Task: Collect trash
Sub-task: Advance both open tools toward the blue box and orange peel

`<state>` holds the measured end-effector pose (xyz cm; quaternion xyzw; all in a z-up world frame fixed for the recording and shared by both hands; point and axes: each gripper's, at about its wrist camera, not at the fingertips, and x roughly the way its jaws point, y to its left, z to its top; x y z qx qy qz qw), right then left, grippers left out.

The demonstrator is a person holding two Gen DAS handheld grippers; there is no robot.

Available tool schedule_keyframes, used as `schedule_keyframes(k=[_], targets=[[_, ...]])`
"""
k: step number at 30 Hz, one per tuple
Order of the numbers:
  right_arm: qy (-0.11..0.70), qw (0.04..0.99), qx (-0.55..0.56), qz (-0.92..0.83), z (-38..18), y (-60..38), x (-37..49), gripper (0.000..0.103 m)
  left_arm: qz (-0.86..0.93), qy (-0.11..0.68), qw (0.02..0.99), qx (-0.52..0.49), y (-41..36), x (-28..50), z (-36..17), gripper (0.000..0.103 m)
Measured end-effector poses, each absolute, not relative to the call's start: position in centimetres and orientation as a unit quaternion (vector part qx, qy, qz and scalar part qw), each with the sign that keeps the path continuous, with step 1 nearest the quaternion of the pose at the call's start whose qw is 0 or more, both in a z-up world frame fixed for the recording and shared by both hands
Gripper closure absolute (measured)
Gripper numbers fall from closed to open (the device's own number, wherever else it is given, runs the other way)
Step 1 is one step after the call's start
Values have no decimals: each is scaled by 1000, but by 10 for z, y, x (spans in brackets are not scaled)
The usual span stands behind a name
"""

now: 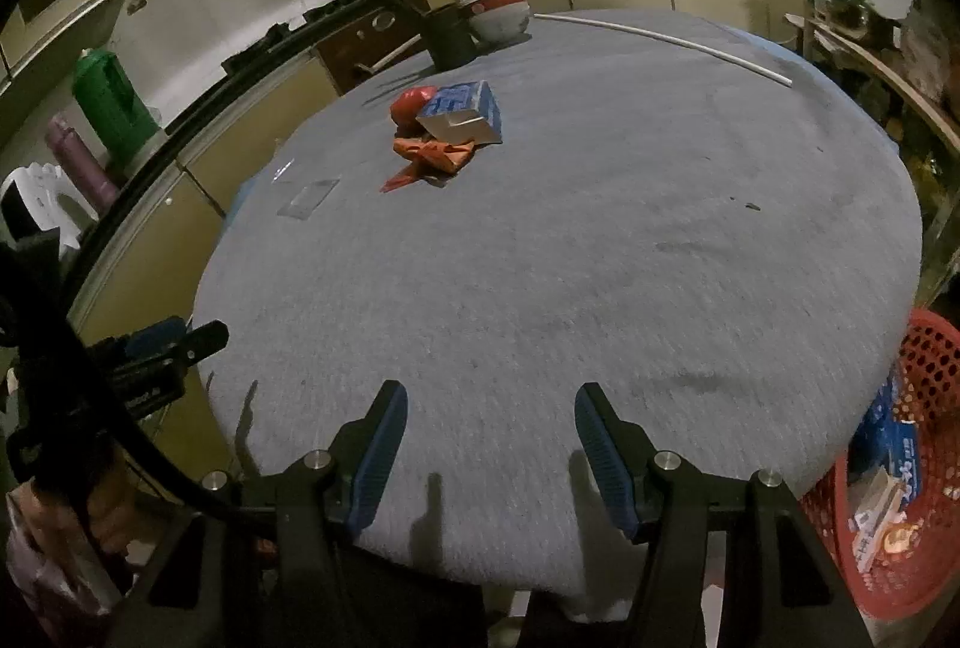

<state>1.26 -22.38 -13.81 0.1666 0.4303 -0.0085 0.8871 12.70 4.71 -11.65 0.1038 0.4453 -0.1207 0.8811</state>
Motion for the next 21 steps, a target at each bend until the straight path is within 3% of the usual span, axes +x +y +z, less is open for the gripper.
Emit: schedule_keyframes(k=[21], targets=[[418,897,141,7,-128,-223,58,40,-102,426,893,105,44,166,-105,40]])
